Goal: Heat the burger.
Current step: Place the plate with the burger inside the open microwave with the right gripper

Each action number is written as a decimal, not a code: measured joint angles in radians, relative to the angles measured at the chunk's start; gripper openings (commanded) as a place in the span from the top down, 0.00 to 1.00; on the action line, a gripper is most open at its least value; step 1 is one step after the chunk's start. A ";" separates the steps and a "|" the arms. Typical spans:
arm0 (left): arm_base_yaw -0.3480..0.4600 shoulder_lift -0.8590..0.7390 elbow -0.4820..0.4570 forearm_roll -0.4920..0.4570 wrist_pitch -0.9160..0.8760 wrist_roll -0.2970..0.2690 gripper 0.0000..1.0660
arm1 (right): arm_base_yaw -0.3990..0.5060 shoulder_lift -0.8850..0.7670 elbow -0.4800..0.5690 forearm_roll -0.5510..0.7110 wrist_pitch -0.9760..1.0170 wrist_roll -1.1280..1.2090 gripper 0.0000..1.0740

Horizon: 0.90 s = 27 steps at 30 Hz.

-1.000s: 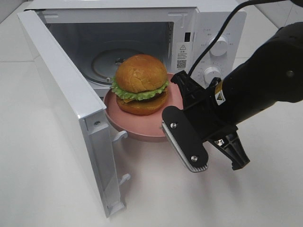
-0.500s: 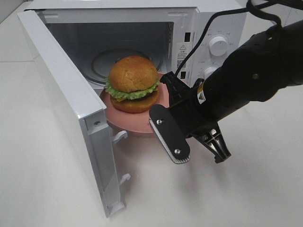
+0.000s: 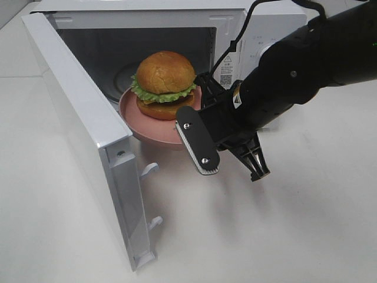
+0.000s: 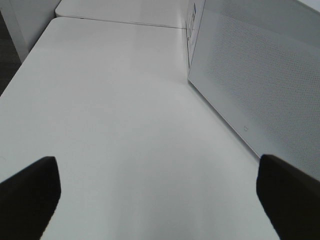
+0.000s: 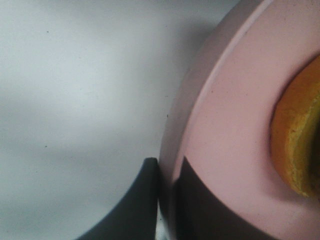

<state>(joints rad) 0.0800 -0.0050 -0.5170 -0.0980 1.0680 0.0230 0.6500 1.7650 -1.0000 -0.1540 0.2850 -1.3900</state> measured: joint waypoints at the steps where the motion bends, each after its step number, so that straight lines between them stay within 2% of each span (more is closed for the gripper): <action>1: 0.000 0.000 0.000 0.000 0.000 0.000 0.06 | 0.000 0.000 0.000 0.000 0.000 0.000 1.00; 27: 0.000 0.000 0.000 0.000 0.000 0.000 0.06 | 0.000 0.159 -0.206 0.008 -0.023 0.045 1.00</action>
<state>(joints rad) 0.0800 -0.0050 -0.5170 -0.0980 1.0680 0.0230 0.6500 1.9240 -1.2060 -0.1460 0.2620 -1.3450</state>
